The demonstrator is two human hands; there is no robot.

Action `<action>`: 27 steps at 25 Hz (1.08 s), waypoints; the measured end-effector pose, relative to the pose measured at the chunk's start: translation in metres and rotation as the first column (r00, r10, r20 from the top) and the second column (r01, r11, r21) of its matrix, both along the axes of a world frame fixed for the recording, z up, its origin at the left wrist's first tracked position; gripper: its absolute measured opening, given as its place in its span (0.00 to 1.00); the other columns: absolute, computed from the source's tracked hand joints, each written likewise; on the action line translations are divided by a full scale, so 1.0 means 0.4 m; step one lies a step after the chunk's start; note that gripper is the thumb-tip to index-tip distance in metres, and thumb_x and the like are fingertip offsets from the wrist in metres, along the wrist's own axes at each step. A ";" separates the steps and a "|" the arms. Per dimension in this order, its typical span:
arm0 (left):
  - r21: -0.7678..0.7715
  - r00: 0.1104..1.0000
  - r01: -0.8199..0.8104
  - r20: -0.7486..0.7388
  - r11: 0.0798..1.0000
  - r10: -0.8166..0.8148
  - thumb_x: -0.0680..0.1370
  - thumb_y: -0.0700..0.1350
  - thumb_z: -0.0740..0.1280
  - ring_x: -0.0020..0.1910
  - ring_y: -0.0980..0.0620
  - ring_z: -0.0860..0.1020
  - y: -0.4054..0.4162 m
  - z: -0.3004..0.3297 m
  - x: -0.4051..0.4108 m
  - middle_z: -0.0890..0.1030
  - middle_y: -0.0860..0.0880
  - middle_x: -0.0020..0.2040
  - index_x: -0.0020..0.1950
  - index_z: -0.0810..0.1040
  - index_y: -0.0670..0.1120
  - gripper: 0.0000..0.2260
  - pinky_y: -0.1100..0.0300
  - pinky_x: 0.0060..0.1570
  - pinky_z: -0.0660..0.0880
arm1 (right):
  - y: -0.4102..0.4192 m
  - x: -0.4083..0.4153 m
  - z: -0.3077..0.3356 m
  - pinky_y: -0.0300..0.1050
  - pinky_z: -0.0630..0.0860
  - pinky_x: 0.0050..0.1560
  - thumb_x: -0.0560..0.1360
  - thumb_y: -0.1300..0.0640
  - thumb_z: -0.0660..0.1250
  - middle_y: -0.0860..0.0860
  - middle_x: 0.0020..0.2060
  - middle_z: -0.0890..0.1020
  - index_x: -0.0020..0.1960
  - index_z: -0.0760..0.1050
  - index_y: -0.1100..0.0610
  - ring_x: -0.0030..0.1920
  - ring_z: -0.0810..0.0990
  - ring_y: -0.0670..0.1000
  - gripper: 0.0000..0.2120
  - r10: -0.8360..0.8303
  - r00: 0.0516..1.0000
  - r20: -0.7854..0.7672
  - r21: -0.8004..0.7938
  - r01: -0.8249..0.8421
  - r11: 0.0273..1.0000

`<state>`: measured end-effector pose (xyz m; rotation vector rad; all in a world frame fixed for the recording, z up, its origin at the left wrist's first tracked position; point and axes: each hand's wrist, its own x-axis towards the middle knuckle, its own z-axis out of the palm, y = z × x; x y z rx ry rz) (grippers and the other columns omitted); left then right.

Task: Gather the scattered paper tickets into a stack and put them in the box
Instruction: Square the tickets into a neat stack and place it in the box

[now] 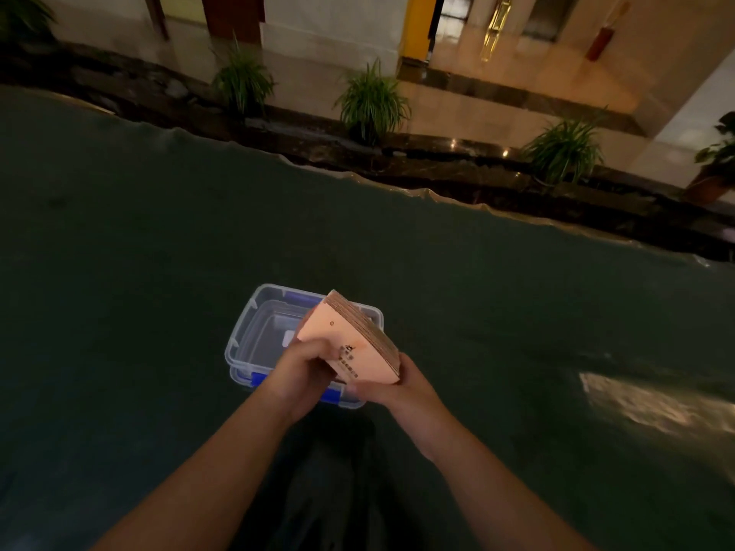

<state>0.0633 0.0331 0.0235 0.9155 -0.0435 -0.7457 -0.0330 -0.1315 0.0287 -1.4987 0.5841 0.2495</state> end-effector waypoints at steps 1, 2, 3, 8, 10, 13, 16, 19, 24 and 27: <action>0.006 1.000 -0.005 0.000 1.000 0.005 0.67 0.34 0.64 0.66 0.31 0.75 0.018 0.007 0.021 0.77 0.33 0.64 0.71 0.71 0.42 0.30 0.31 0.65 0.71 | 0.020 0.020 0.013 0.37 0.82 0.44 0.62 0.52 0.86 0.40 0.58 0.85 0.63 0.73 0.39 0.56 0.84 0.41 0.35 0.021 1.000 -0.012 0.011 -0.021 1.000; 0.025 1.000 -0.003 -0.004 1.000 0.003 0.67 0.36 0.64 0.65 0.31 0.75 0.039 0.014 0.046 0.78 0.34 0.62 0.68 0.73 0.42 0.28 0.30 0.66 0.70 | 0.041 0.043 0.025 0.40 0.82 0.48 0.63 0.49 0.85 0.40 0.59 0.84 0.64 0.72 0.38 0.58 0.83 0.42 0.35 0.023 1.000 -0.015 0.014 -0.023 1.000; 0.061 1.000 0.005 -0.014 0.998 -0.005 0.67 0.37 0.64 0.64 0.31 0.76 0.063 0.020 0.072 0.78 0.34 0.61 0.67 0.74 0.43 0.26 0.31 0.65 0.71 | 0.062 0.066 0.038 0.44 0.82 0.53 0.64 0.46 0.83 0.39 0.60 0.82 0.67 0.70 0.39 0.59 0.82 0.44 0.36 0.014 1.000 -0.010 0.005 -0.014 1.000; 0.295 0.992 0.113 -0.089 0.949 -0.090 0.71 0.42 0.68 0.64 0.35 0.77 0.142 0.022 0.186 0.77 0.34 0.66 0.72 0.70 0.45 0.29 0.37 0.61 0.76 | 0.154 0.182 0.050 0.57 0.81 0.64 0.73 0.47 0.77 0.43 0.66 0.78 0.76 0.63 0.36 0.64 0.81 0.49 0.37 0.081 0.996 -0.028 -0.085 -0.083 0.993; 0.375 0.992 0.120 -0.080 0.919 -0.097 0.76 0.43 0.68 0.61 0.38 0.80 0.147 0.016 0.214 0.81 0.37 0.63 0.71 0.73 0.45 0.22 0.42 0.56 0.79 | 0.191 0.217 0.037 0.51 0.82 0.59 0.76 0.48 0.73 0.42 0.60 0.81 0.74 0.66 0.38 0.59 0.83 0.46 0.29 0.087 0.994 -0.070 -0.087 -0.093 0.992; 0.489 0.992 0.124 -0.061 0.864 -0.108 0.79 0.46 0.67 0.57 0.42 0.83 0.144 0.001 0.244 0.84 0.42 0.58 0.67 0.76 0.47 0.16 0.46 0.52 0.80 | 0.226 0.256 0.009 0.45 0.80 0.51 0.79 0.47 0.68 0.44 0.60 0.83 0.76 0.67 0.42 0.55 0.82 0.45 0.26 0.052 0.990 -0.132 -0.086 -0.063 0.994; 0.595 0.988 0.155 -0.076 0.789 -0.137 0.80 0.49 0.68 0.55 0.43 0.83 0.130 -0.028 0.268 0.85 0.44 0.55 0.63 0.77 0.51 0.13 0.42 0.56 0.80 | 0.232 0.282 -0.019 0.51 0.82 0.57 0.80 0.46 0.66 0.46 0.58 0.83 0.76 0.67 0.45 0.56 0.83 0.47 0.26 0.031 0.978 -0.207 -0.050 -0.042 0.998; 0.661 0.982 0.191 -0.124 0.726 -0.146 0.78 0.52 0.69 0.54 0.42 0.83 0.107 -0.058 0.287 0.85 0.44 0.55 0.61 0.78 0.52 0.12 0.40 0.59 0.78 | 0.234 0.318 -0.049 0.56 0.79 0.64 0.80 0.46 0.66 0.47 0.53 0.83 0.75 0.69 0.48 0.52 0.82 0.49 0.24 0.004 0.955 -0.295 -0.087 -0.031 0.996; 0.702 0.961 0.273 -0.224 0.657 -0.160 0.79 0.54 0.67 0.50 0.43 0.84 0.074 -0.096 0.306 0.86 0.43 0.52 0.57 0.79 0.51 0.11 0.42 0.56 0.79 | 0.232 0.377 -0.105 0.56 0.76 0.67 0.81 0.46 0.67 0.52 0.50 0.84 0.68 0.75 0.53 0.51 0.83 0.53 0.18 -0.034 0.879 -0.476 -0.156 -0.046 0.987; 0.728 0.952 0.303 -0.261 0.615 -0.160 0.79 0.56 0.66 0.50 0.42 0.84 0.064 -0.127 0.306 0.85 0.42 0.51 0.56 0.79 0.49 0.12 0.43 0.57 0.79 | 0.221 0.387 -0.131 0.58 0.76 0.68 0.81 0.45 0.66 0.54 0.54 0.85 0.54 0.77 0.50 0.56 0.84 0.56 0.09 0.028 0.866 -0.499 -0.152 -0.120 0.981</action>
